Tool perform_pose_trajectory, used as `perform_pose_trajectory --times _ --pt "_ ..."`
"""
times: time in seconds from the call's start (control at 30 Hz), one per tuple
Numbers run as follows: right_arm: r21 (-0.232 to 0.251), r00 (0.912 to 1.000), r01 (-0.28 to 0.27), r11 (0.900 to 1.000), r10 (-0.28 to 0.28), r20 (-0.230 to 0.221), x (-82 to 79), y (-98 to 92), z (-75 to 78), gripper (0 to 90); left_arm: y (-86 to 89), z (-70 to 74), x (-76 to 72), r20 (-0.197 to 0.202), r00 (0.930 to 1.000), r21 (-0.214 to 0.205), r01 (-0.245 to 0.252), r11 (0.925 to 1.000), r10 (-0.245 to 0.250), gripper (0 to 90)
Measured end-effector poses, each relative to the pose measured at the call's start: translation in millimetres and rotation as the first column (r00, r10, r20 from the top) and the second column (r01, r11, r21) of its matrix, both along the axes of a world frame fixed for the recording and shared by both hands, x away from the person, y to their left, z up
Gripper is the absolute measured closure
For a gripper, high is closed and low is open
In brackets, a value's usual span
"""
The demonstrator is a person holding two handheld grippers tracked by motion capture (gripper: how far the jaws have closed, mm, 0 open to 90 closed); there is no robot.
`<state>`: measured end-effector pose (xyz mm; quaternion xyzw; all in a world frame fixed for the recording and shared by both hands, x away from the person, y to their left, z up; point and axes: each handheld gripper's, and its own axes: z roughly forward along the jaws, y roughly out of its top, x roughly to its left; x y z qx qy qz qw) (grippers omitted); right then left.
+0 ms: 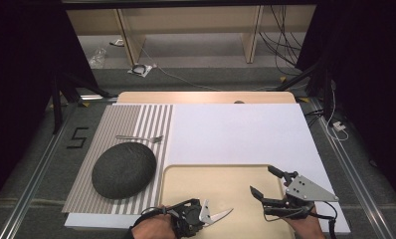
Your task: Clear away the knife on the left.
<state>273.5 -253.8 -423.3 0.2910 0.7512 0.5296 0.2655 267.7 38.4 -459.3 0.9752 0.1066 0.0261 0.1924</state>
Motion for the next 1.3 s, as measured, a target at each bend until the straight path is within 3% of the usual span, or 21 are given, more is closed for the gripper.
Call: perform_pose_trajectory --times 0.27,0.7,0.87,1.3 --pt "0.001 1.0 -0.002 1.0 0.002 0.002 0.0 0.3 -0.2 19.8 1.7 -2.0 2.9 0.013 0.9999 0.014 -0.011 0.9998 0.011 89.2" --pt "0.002 1.0 -0.005 1.0 0.005 0.001 -0.2 1.0 -0.3 19.8 12.6 -2.7 14.0 0.009 0.9984 -0.001 -0.055 0.9985 0.055 89.2" --pt "0.003 1.0 -0.005 1.0 0.005 0.002 -0.2 0.9 -0.3 19.8 15.9 -3.0 17.3 -0.003 0.9952 -0.007 -0.098 0.9952 0.098 89.2" --pt "0.002 1.0 -0.005 1.0 0.005 0.003 -0.3 0.8 -0.2 19.8 26.4 -3.1 26.3 -0.008 0.9914 -0.01 -0.131 0.9913 0.131 89.2"
